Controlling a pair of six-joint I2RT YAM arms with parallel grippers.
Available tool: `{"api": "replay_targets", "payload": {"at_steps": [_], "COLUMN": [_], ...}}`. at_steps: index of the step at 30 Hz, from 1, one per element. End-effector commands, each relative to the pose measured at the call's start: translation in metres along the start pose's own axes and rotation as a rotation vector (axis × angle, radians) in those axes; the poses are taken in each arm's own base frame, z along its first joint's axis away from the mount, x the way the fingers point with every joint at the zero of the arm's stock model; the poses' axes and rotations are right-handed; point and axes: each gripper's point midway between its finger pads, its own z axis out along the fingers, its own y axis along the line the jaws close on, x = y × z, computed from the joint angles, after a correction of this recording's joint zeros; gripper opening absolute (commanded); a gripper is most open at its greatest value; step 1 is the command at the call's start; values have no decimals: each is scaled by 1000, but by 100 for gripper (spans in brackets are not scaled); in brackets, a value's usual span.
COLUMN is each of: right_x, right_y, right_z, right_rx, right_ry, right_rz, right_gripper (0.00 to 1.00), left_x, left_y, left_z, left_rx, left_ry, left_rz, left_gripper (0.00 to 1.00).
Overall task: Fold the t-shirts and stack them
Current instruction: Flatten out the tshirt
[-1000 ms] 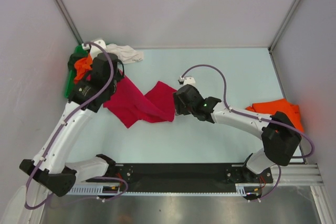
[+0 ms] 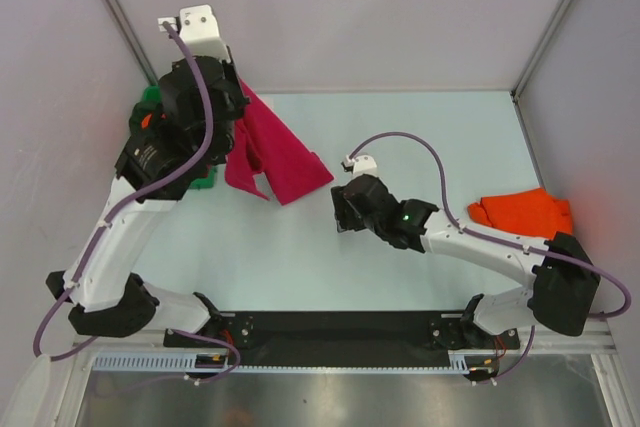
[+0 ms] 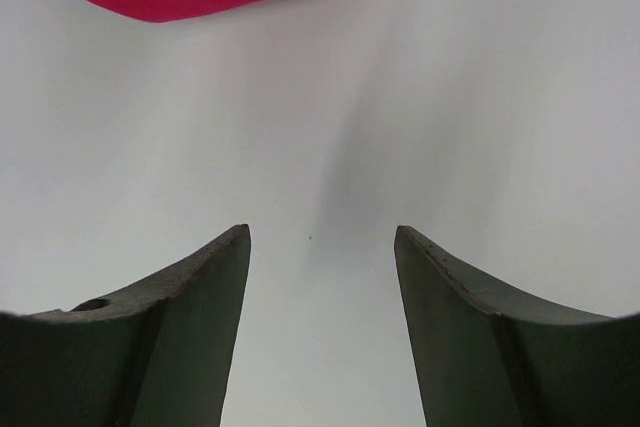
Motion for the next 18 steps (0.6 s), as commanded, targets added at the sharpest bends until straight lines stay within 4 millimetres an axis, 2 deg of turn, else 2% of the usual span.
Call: {"api": "replay_targets", "payload": {"at_steps": [1, 5, 6, 8, 10, 16, 18], "right_x": [-7, -10, -1, 3, 13, 17, 7], "right_y": [11, 32, 35, 45, 53, 59, 60], "right_z": [7, 15, 20, 20, 23, 27, 27], "right_rx": [-16, -5, 7, 24, 32, 108, 147], "right_ry": [-36, -69, -51, -64, -55, -106, -138], "right_rz": [8, -72, -104, -160, -198, -293, -311], "right_gripper": [66, 66, 66, 66, 66, 67, 68], "left_x": [-17, -10, -17, -18, -29, -34, -35], "left_y": [-10, -39, -40, -53, -61, -64, -62], "left_z": [-8, -17, -21, -27, -38, -49, -52], "left_rx": [43, 99, 107, 114, 133, 149, 146], "left_ry": [-19, -5, -16, -18, -41, -52, -52], "left_rz": [-46, -8, -3, 26, 35, 30, 26], "left_gripper": [0, 0, 0, 0, 0, 0, 0]}}
